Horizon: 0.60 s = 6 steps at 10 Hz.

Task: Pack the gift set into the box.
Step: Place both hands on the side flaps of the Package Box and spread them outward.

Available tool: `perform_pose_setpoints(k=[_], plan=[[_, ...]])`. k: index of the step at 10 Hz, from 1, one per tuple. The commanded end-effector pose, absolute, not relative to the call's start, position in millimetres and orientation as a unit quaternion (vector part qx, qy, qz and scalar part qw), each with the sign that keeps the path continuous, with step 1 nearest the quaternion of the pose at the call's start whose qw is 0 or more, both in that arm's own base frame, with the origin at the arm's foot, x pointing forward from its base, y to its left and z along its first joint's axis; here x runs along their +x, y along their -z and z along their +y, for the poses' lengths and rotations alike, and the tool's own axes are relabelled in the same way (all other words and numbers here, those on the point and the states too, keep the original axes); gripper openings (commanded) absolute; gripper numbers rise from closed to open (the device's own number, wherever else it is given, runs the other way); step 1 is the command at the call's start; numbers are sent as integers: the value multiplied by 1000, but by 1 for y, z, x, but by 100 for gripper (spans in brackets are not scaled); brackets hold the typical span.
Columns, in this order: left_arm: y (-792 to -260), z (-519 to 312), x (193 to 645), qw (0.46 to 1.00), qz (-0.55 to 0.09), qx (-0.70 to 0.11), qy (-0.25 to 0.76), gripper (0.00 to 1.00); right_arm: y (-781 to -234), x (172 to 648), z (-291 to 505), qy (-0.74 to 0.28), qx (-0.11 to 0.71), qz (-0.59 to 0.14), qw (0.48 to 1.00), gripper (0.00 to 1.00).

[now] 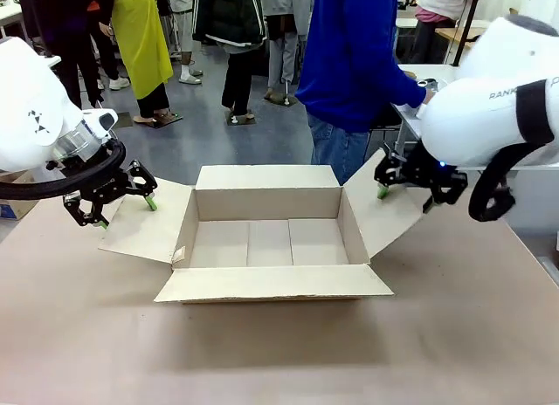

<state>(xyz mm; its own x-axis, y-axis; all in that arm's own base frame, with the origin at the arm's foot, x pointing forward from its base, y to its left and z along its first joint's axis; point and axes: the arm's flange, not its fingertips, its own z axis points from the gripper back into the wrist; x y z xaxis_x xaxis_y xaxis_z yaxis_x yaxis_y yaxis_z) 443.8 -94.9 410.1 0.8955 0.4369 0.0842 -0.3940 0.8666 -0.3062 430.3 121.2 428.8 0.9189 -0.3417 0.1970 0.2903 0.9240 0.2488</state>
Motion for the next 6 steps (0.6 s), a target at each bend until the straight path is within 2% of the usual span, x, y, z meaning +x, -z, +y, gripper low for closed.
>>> perform_pose_setpoints(k=[1,2,6], plan=[[-412,-96,444,963,-76,-134,-222,100,-406,424,105,184,145,-115,965,100],[-412,-96,444,963,-76,-134,-222,100,-429,430,121,162,108,-119,974,100],[-412,-96,444,963,-76,-134,-222,100,-429,430,121,162,108,-119,974,100]])
